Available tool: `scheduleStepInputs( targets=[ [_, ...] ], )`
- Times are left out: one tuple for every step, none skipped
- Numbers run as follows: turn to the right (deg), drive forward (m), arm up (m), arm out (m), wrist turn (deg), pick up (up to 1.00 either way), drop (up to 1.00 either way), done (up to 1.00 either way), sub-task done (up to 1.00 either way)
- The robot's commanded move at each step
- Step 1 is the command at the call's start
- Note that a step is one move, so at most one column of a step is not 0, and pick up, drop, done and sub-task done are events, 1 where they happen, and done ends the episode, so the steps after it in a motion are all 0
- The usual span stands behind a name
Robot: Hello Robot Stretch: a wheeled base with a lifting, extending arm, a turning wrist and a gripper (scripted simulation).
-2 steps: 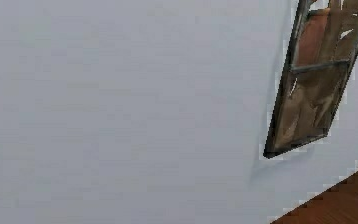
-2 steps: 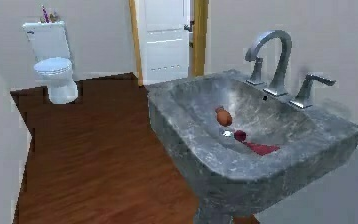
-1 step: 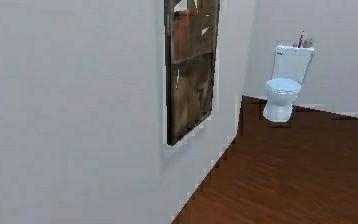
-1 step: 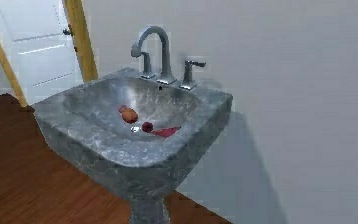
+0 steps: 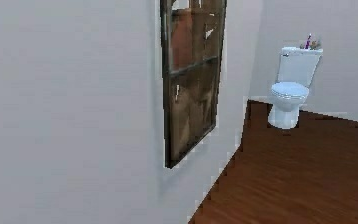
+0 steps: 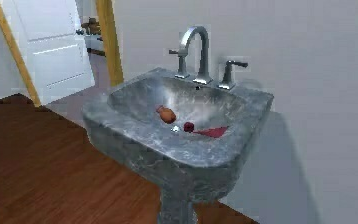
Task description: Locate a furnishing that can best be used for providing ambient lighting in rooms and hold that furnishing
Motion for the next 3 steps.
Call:
scheduleStepInputs(
  targets=[
    [39.0,0.0,0.0,0.0,0.0,0.0,0.0,0.0,0.0],
    [3.0,0.0,0.0,0.0,0.0,0.0,0.0,0.0,0.0],
    [0.0,1.0,0.0,0.0,0.0,0.0,0.0,0.0,0.0]
  ],
)
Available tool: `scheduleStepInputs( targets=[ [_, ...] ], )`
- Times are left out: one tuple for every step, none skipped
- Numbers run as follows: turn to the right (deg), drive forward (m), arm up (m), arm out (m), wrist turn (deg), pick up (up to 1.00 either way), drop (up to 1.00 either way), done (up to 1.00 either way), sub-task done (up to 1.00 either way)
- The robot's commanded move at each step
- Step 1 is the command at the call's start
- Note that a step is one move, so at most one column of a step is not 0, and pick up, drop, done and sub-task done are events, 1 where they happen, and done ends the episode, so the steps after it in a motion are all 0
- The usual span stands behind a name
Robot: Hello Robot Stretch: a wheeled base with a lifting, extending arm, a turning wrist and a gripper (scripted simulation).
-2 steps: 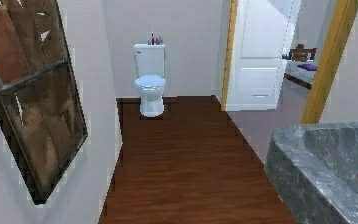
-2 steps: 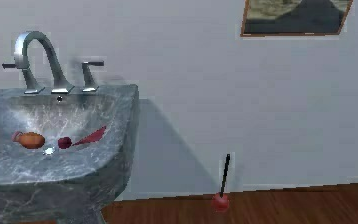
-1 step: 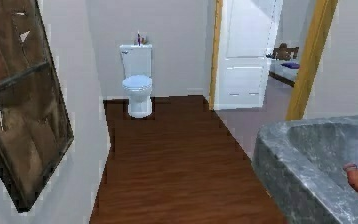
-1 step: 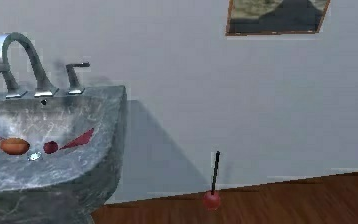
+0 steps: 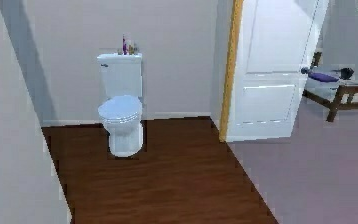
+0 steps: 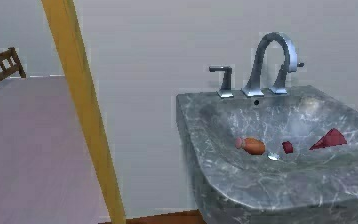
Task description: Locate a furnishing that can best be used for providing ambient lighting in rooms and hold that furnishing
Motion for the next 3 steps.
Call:
scheduleStepInputs(
  targets=[
    [-3.0,0.0,0.0,0.0,0.0,0.0,0.0,0.0,0.0],
    [0.0,0.05,0.0,0.0,0.0,0.0,0.0,0.0,0.0],
    [45.0,0.0,0.0,0.0,0.0,0.0,0.0,0.0,0.0]
  ],
)
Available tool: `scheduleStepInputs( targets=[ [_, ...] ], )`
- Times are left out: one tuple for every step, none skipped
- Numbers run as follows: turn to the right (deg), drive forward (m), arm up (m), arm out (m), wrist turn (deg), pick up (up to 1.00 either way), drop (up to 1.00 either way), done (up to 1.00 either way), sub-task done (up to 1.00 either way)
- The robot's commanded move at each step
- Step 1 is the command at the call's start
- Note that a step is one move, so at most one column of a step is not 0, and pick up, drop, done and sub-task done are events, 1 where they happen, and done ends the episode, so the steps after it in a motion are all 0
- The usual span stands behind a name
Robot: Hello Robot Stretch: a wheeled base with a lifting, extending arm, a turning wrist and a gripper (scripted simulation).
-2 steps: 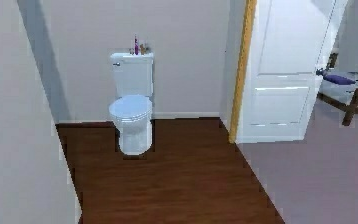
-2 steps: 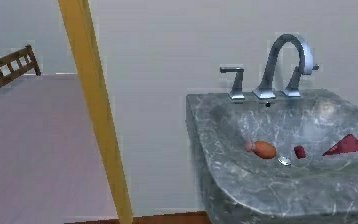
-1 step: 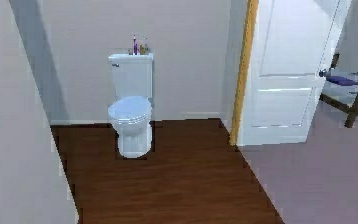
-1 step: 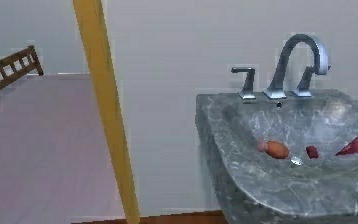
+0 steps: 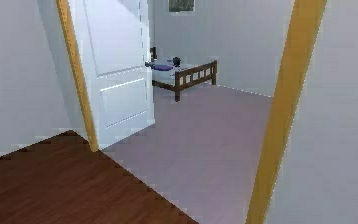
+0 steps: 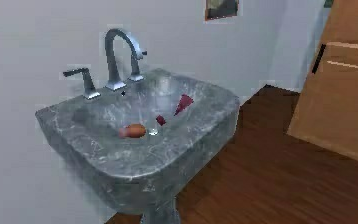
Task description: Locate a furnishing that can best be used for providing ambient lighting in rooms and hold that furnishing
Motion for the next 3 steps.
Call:
scheduleStepInputs(
  targets=[
    [0.0,0.85,0.0,0.0,0.0,0.0,0.0,0.0,0.0],
    [33.0,0.0,0.0,0.0,0.0,0.0,0.0,0.0,0.0],
    [0.0,0.9,0.0,0.0,0.0,0.0,0.0,0.0,0.0]
  ],
)
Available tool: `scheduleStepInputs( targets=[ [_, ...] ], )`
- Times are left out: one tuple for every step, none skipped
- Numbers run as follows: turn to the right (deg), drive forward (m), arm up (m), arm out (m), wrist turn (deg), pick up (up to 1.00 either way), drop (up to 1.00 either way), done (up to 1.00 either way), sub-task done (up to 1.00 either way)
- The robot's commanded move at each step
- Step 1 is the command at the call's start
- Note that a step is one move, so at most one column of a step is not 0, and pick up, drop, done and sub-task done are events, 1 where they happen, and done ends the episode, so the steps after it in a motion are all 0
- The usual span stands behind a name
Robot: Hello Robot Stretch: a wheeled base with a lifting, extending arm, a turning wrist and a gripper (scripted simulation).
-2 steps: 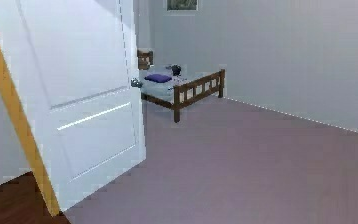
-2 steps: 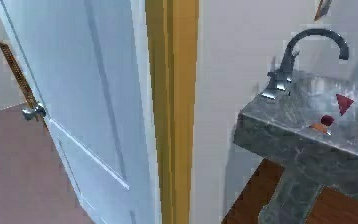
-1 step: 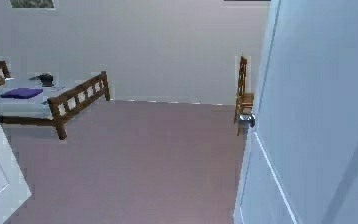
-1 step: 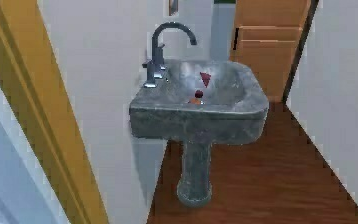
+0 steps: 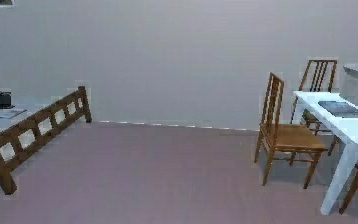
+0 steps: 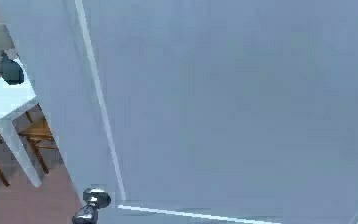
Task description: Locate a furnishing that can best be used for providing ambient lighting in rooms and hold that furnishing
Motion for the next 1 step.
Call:
scheduleStepInputs(
  targets=[
    [-24.0,0.0,0.0,0.0,0.0,0.0,0.0,0.0,0.0]
  ],
)
